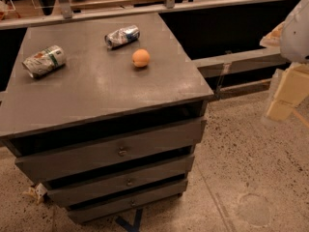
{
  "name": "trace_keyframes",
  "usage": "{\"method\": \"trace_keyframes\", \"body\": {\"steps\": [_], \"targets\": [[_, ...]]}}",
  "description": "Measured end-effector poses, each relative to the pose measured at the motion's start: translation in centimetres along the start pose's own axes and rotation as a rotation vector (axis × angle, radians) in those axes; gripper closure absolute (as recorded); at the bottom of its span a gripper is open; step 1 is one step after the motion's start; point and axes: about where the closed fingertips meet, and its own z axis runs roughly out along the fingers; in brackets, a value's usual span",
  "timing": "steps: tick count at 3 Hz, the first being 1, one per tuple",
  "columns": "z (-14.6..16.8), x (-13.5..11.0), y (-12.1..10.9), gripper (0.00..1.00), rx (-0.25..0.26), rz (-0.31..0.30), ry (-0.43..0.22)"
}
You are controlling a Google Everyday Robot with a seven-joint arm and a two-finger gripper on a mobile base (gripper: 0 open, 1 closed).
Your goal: Pick orange
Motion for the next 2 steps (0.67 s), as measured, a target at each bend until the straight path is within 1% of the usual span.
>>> {"method": "trace_keyframes", "body": {"steps": [1, 2], "targets": [[0.00, 0.00, 0.00, 0.00, 0.000, 0.000, 0.000], [-0.28, -0.32, -0.74, 0.00, 0.032, 0.039, -0.040]]}}
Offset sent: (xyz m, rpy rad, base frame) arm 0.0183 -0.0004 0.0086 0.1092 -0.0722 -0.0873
